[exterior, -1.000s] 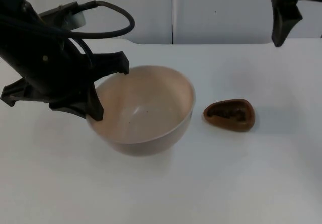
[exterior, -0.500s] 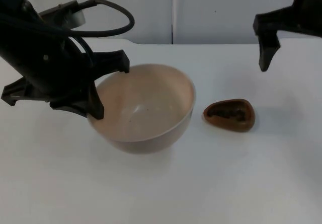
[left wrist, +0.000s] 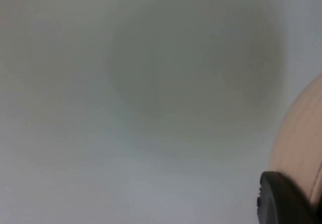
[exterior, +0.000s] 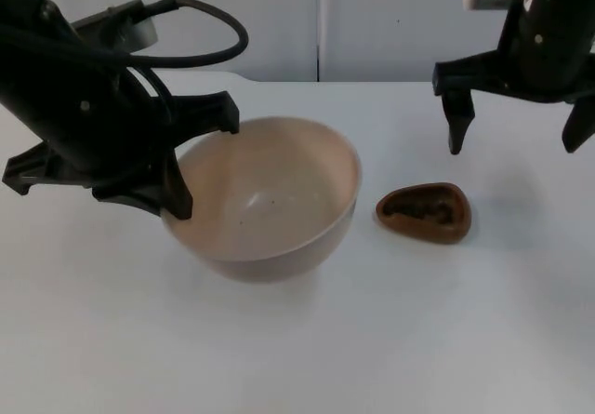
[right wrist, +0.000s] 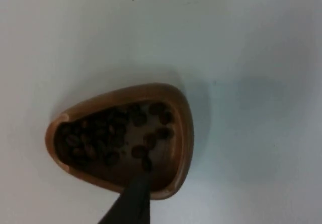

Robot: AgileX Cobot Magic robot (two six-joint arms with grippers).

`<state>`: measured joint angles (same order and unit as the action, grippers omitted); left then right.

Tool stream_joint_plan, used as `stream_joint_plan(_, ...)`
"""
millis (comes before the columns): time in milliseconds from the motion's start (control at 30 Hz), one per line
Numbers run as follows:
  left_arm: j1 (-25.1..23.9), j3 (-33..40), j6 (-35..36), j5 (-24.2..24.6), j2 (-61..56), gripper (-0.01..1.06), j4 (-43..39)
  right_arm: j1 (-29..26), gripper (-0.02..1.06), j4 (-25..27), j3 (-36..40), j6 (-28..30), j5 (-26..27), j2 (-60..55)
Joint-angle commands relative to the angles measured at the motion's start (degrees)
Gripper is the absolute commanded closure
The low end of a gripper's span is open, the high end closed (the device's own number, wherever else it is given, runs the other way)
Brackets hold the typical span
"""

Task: Pick up the bowl with the left hand and pour the coffee beans from the cup into the bowl with the right hand.

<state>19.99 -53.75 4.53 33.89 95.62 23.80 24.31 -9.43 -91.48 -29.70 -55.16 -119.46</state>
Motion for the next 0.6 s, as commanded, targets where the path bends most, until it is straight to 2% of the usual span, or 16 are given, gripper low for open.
stream_joint_plan(0, -0.11, -0.29, 0.43, -0.53, -0.67, 1.05, 1.22, 0.51, 0.08, -0.62, -0.44, -1.36, 0.76, -0.63)
stream_joint_plan(167, -0.11, -0.29, 0.43, -0.83, -0.67, 1.05, 1.22, 1.75, 0.10, -2.44, -0.44, -2.50, 3.34, -2.32)
stream_joint_plan(567, -0.11, -0.29, 0.43, -0.98, -0.67, 1.05, 1.32, 1.65, 0.14, -2.78, -0.34, -4.06, 5.58, -7.05)
